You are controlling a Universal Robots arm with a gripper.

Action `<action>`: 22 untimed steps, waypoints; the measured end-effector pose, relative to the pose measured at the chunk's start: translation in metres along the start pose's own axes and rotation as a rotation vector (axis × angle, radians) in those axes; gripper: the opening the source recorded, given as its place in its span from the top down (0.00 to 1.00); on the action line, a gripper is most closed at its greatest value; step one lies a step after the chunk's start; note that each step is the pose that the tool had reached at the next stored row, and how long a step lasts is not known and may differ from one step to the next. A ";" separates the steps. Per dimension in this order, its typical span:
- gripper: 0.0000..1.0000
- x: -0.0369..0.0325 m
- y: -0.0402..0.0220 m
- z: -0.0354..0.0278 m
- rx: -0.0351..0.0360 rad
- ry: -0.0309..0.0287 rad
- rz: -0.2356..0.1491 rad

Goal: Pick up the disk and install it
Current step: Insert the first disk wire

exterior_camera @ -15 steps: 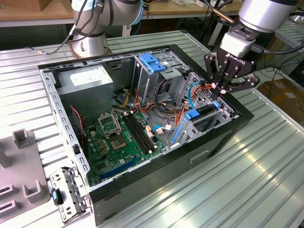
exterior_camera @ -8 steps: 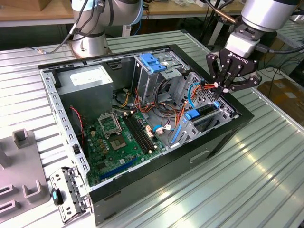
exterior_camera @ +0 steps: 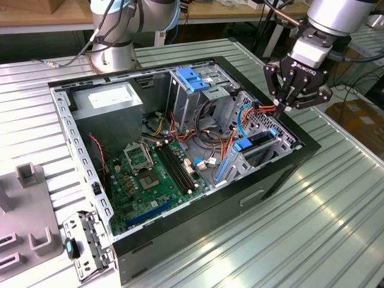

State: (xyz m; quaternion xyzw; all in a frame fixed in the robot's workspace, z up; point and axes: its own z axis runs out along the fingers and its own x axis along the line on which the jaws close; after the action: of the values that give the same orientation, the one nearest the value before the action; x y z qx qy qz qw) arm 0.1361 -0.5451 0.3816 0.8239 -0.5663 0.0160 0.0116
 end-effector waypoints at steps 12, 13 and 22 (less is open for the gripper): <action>0.89 -0.0089 -0.0207 -0.0004 0.0010 0.0000 -0.027; 0.89 -0.0097 -0.0225 -0.0004 0.0011 0.0000 -0.029; 0.89 -0.0155 -0.0322 -0.0001 0.0051 0.0001 -0.128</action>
State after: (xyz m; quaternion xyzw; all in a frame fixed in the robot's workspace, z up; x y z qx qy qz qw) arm 0.1607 -0.5191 0.3810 0.8586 -0.5123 0.0167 0.0106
